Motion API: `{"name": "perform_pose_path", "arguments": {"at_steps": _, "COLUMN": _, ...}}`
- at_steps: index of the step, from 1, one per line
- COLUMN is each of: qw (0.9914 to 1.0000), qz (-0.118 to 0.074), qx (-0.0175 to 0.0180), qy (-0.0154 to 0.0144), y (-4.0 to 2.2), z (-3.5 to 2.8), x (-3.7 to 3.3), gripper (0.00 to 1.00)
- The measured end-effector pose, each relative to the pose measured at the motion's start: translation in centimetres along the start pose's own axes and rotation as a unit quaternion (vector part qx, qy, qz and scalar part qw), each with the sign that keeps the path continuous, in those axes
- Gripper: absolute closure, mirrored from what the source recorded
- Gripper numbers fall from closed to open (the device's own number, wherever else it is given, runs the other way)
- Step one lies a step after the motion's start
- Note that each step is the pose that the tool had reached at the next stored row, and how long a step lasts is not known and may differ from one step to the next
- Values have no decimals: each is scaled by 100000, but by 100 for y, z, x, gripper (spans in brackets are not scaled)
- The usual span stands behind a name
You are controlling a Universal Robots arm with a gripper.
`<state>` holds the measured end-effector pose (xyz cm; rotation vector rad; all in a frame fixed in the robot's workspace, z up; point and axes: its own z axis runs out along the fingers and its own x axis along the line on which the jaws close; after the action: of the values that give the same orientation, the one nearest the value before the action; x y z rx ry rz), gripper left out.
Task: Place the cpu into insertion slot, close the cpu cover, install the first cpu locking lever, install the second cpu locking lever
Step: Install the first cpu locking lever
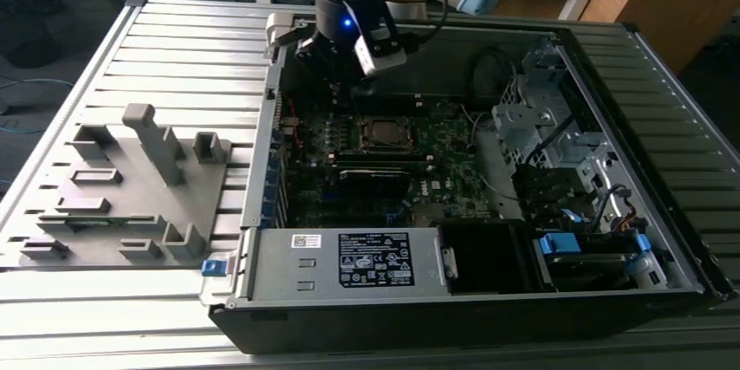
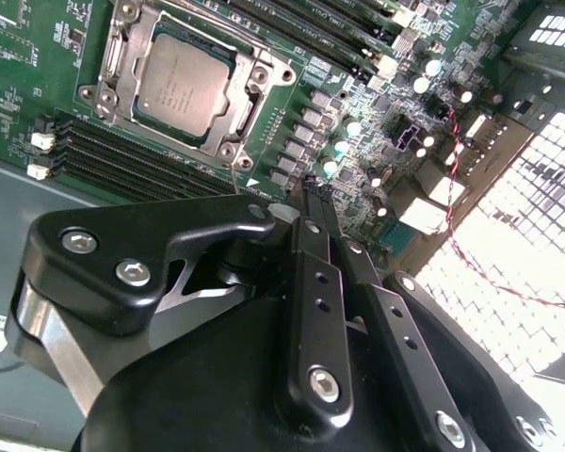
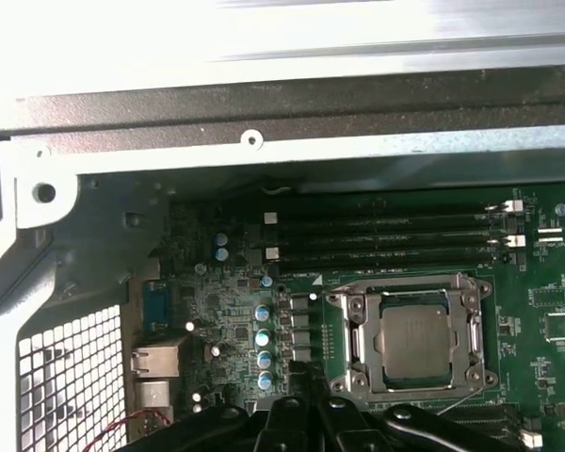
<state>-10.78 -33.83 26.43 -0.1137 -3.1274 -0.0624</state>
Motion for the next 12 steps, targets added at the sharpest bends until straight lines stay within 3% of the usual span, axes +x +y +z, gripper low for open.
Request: {"name": "perform_pose_path", "arguments": {"at_steps": 12, "qw": 100000, "qz": 0, "qx": 1, "qy": -1, "y": 16, "z": 18, "x": 11, "gripper": 89}}
